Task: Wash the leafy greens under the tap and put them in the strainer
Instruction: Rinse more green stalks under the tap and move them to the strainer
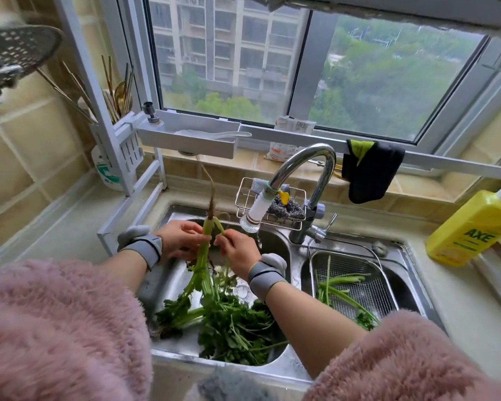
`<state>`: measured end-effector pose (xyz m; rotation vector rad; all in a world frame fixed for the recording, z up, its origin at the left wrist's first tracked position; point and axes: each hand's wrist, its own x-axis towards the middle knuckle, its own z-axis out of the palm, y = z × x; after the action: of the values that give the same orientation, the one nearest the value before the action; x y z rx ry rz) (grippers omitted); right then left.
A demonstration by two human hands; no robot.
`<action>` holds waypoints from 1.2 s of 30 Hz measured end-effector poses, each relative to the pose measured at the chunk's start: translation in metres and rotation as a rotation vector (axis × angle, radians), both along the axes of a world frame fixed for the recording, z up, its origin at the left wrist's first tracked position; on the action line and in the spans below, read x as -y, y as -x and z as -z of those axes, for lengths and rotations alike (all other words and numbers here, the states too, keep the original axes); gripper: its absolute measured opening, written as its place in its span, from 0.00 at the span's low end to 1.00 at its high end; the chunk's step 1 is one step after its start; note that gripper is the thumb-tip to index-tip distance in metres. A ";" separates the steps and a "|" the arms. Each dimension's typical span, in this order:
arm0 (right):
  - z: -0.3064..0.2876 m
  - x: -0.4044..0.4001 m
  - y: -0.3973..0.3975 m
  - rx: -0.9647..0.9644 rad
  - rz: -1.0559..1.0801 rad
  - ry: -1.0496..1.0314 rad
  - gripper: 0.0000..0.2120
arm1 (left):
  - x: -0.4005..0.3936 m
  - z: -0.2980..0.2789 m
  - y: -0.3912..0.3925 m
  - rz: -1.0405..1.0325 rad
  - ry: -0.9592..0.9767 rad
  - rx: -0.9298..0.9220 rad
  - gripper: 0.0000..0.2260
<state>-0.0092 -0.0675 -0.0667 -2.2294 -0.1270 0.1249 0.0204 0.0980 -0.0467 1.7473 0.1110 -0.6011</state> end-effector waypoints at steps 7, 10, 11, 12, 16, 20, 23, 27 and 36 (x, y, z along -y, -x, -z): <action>-0.055 -0.022 -0.020 0.156 0.037 0.023 0.13 | -0.006 -0.049 -0.008 -0.093 0.147 0.182 0.01; -0.074 -0.026 -0.022 0.194 0.075 -0.016 0.13 | -0.011 -0.062 -0.012 -0.090 0.210 0.215 0.02; -0.075 -0.028 -0.021 0.198 0.087 -0.021 0.13 | -0.011 -0.063 -0.012 -0.082 0.220 0.216 0.02; -0.072 -0.030 -0.018 0.190 0.095 -0.019 0.13 | -0.011 -0.061 -0.011 -0.067 0.208 0.212 0.03; -0.031 -0.027 -0.006 0.032 0.100 -0.031 0.11 | -0.006 -0.028 -0.002 -0.031 0.092 0.101 0.03; 0.003 -0.004 0.004 -0.063 0.112 0.015 0.12 | 0.003 0.006 0.003 0.004 -0.046 0.021 0.06; 0.014 0.010 0.008 -0.108 0.125 0.045 0.12 | 0.011 0.020 0.008 0.051 -0.083 -0.012 0.06; 0.026 0.025 0.010 -0.148 0.128 0.141 0.12 | 0.015 0.027 0.012 0.157 -0.184 -0.022 0.05; 0.037 0.063 0.006 -0.334 0.132 0.261 0.18 | 0.011 0.035 0.014 0.145 -0.258 -0.119 0.06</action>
<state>-0.0150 -0.1302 -0.1039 -2.4316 0.2305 0.4613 0.0065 0.0873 -0.0817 1.9796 0.1513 -0.8260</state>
